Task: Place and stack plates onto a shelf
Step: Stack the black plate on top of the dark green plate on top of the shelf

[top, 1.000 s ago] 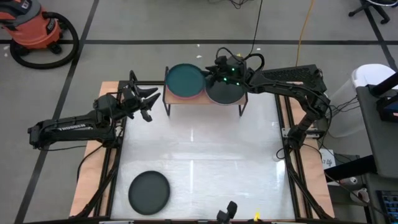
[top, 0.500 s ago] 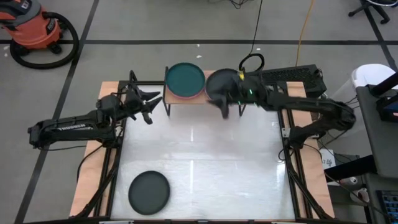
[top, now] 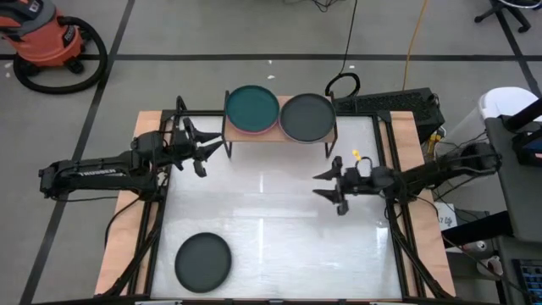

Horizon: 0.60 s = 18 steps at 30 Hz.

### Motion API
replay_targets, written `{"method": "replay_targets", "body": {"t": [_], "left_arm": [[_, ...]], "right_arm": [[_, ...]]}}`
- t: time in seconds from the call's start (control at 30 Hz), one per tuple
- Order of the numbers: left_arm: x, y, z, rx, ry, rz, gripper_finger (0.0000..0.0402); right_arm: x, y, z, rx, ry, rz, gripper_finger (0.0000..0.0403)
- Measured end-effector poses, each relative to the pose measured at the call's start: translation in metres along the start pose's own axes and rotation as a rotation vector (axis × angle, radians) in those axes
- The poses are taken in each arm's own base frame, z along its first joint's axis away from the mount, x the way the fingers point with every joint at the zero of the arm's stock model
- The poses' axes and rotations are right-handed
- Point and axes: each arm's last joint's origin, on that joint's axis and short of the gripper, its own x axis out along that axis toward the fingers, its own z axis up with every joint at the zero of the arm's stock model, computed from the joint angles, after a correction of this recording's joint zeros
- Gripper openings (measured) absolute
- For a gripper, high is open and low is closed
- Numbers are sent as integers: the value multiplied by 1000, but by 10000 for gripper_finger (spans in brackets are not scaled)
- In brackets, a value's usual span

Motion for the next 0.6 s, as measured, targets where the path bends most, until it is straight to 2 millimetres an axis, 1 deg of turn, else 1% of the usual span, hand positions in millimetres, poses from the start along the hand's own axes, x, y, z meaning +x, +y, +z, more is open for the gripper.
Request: {"method": "replay_targets", "body": {"t": [0.07,0.1,0.17,0.33,0.43,0.5,0.6], "left_arm": [[1,0,-1,-3,10,0,126],[1,0,-2,-5,15,-1,126],[2,-1,-4,-4,33,-4,126],[9,-3,-10,21,68,-17,126],[14,-6,-15,6,99,-30,126],[17,-9,-17,15,113,-64,126],[20,-15,-11,13,111,-141,126]], "right_arm": [[-7,0,0,-13,-57,-9,197],[-8,0,0,-14,-59,-25,197],[-9,-2,-1,-17,-53,-51,197],[-8,-2,0,-17,-53,-44,197],[-8,-2,0,-16,-48,-46,197],[-8,-2,0,-16,-48,-45,197],[-8,-2,0,-16,-48,-45,197]]}}
